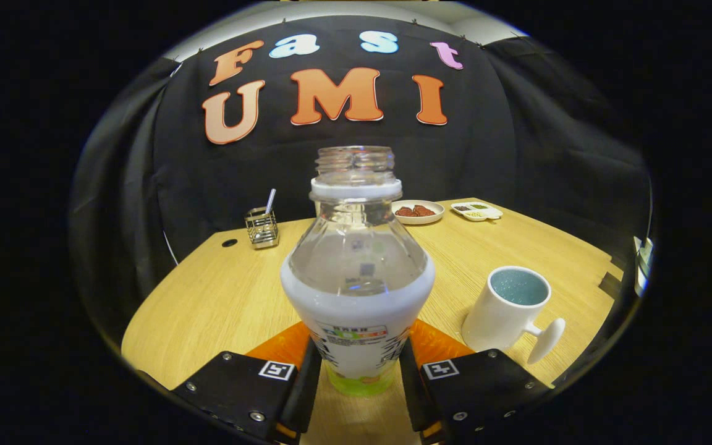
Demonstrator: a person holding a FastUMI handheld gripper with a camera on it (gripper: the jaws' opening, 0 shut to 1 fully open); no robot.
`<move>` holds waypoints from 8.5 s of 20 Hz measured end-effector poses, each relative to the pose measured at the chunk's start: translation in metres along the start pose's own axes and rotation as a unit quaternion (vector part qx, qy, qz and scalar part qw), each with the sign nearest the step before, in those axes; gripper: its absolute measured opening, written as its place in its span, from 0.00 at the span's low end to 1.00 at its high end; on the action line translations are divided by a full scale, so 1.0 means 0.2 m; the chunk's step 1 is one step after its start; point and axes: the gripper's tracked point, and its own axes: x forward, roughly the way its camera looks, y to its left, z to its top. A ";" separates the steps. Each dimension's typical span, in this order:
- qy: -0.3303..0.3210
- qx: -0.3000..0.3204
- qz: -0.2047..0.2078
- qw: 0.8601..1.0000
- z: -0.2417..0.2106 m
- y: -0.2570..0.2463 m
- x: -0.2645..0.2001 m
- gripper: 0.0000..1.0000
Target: Take the bottle from table, then pour the juice into the cup, finally place the bottle on the coaster
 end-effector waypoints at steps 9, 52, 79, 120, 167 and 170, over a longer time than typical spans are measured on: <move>-0.025 0.199 0.068 0.977 0.26 0.10 -0.06 0.60; 0.004 0.681 0.136 0.720 0.56 0.11 0.12 0.60; 0.027 0.747 0.131 0.652 0.56 0.06 0.19 0.60; 0.034 0.804 0.132 0.578 0.65 0.01 0.17 0.61; 0.020 0.821 0.132 0.555 0.73 -0.04 0.11 0.60; 0.022 0.767 0.131 0.628 0.72 0.01 0.09 0.60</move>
